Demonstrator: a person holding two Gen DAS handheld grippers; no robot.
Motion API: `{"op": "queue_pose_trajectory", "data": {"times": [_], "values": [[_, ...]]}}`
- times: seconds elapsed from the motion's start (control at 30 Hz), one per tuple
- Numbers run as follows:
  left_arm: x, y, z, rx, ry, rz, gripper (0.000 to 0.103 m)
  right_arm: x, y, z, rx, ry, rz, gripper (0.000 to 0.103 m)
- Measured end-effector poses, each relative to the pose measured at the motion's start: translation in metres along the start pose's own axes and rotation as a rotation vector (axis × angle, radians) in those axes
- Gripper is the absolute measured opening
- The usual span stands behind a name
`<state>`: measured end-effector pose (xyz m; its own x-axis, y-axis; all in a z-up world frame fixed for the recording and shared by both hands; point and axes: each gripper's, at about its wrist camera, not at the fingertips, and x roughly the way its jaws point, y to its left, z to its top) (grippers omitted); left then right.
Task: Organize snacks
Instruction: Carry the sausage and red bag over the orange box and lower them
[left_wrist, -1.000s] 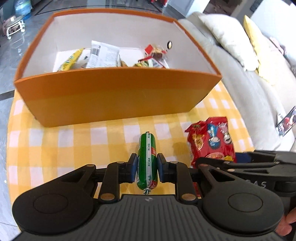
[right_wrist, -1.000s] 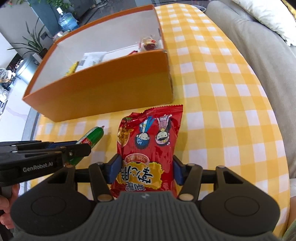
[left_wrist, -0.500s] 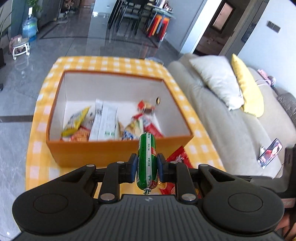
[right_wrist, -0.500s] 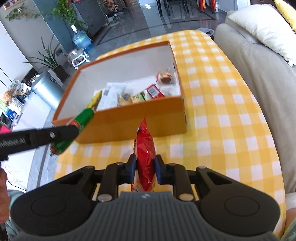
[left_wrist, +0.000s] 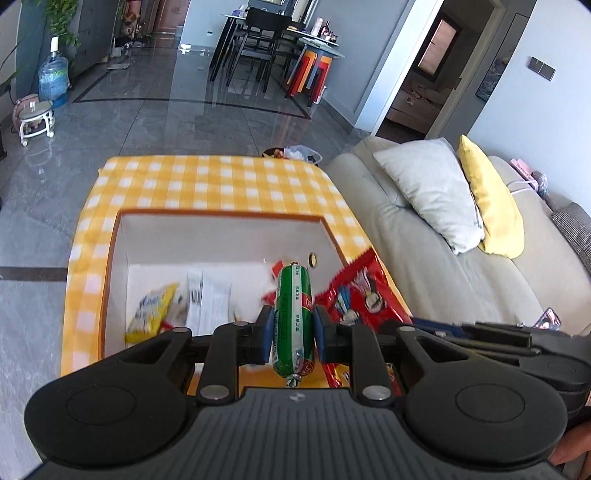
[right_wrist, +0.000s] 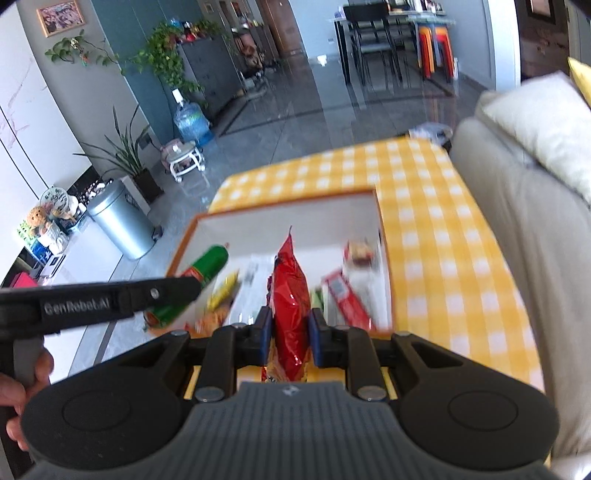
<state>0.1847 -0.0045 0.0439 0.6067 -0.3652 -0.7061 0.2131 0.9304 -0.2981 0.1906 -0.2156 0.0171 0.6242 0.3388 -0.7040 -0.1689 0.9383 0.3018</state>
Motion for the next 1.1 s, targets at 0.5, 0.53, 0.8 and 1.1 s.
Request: {"op": "queue_pose_trajectory", "data": {"times": [0.5, 0.53, 0.8, 1.1], "values": [[0.109, 0.028, 0.023, 0.034, 0.173, 0.095, 0.024, 0.106, 0.005, 0.055, -0.2, 0.064, -0.123, 0.017], [0.116, 0.031, 0.022, 0.032, 0.186, 0.102, 0.024, 0.114, 0.004, 0.054, -0.216, 0.074, -0.137, 0.017], [0.148, 0.035, 0.013, 0.097, 0.247, 0.16, 0.024, 0.161, 0.003, 0.041, -0.304, 0.141, -0.206, 0.017], [0.161, 0.042, 0.008, 0.081, 0.278, 0.172, 0.025, 0.175, -0.002, 0.036, -0.314, 0.173, -0.219, 0.018]]}}
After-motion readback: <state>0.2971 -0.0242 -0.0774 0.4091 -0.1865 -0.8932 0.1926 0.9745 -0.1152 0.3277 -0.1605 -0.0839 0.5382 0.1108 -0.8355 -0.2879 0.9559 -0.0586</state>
